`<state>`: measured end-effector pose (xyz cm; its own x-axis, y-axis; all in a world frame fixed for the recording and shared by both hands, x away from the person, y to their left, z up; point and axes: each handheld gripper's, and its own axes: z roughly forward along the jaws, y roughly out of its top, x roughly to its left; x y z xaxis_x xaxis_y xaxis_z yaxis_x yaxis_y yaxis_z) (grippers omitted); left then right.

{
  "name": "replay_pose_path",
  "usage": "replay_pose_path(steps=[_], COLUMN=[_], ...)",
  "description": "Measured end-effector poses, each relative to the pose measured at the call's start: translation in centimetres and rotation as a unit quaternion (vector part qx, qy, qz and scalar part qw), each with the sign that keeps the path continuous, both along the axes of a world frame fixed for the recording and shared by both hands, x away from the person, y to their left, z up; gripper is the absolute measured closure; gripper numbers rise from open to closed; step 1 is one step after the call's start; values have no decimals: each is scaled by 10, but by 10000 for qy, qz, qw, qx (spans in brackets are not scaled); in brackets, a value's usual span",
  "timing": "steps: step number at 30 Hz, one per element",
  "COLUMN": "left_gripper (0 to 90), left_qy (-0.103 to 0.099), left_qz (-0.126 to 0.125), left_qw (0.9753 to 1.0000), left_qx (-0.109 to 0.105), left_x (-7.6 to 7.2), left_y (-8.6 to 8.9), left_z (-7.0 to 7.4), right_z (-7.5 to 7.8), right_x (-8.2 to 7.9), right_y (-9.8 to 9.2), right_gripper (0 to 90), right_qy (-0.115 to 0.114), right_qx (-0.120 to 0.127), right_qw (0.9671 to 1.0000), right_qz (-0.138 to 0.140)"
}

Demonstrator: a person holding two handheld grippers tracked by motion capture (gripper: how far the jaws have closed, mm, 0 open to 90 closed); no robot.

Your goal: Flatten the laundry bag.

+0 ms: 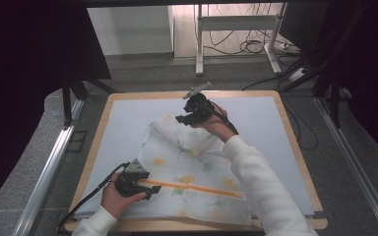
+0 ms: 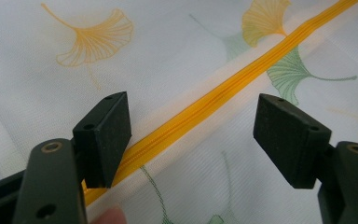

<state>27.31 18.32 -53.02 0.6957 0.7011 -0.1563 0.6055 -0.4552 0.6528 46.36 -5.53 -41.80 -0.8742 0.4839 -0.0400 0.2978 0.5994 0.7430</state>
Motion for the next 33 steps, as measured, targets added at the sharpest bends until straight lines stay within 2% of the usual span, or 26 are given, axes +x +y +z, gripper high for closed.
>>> replay_pose_path(steps=[6,7,8,11,13,14,15,16,19,20,21,22,23,24,25,28,29,32,33], left_gripper=[279,279,279,279,279,279,279,279,279,279,279,279,279,279,279,279,279,279,279], left_qy=[49,49,50,56,60,61,61,59,80,80,81,74,74,79,79,78,78,71,71], left_qz=[0,0,-11,21,22,-14,-14,-22,-14,-14,-24,-8,-8,-5,-5,-14,-14,-36,-36], left_qw=[10000,10000,10000,10000,10000,9999,9999,9999,9999,9999,9999,10000,10000,9999,9999,9999,9999,9999,9999], left_qx=[47,47,72,46,43,88,88,94,67,67,75,65,65,63,63,76,76,92,92], left_x=[2,2,2,2,2,2,2,2,3,3,3,4,4,4,4,4,4,3,3], left_y=[-1,-1,-1,-2,-2,-1,-1,-1,-2,-2,-2,-3,-3,-3,-3,-3,-3,-3,-3], left_z=[-2,-2,-2,-3,-3,-3,-3,-3,-3,-3,-3,-3,-3,-3,-3,-3,-3,-4,-4], right_z=[-4,-4,-6,-10,-11,-15,-15,-19,-31,-31,-43,-48,-48,-58,-58,-71,-71,-80,-80], right_x=[-53,-53,-67,-81,-83,-90,-90,-95,-98,-98,-98,-97,-97,-93,-93,-77,-77,-67,-67], right_y=[-30,-30,-41,-60,-65,-81,-81,-96,-114,-114,-119,-119,-119,-116,-116,-109,-109,-108,-108], right_gripper=[403,403,397,390,387,385,385,385,387,387,390,391,391,390,390,386,386,380,380], right_qy=[-167,-167,-163,-199,-213,-193,-193,-183,-89,-89,-21,-13,-13,-77,-77,-96,-96,-335,-335], right_qx=[81,81,129,251,289,337,337,321,155,155,-2,-105,-105,-359,-359,-647,-647,-1264,-1264], right_qw=[9994,9994,9992,9992,9992,9992,9992,9993,9994,9994,9992,9991,9991,9985,9985,9967,9967,9904,9904], right_qz=[299,299,334,237,184,38,38,-73,-301,-301,-407,-408,-408,-409,-409,-485,-485,-446,-446])
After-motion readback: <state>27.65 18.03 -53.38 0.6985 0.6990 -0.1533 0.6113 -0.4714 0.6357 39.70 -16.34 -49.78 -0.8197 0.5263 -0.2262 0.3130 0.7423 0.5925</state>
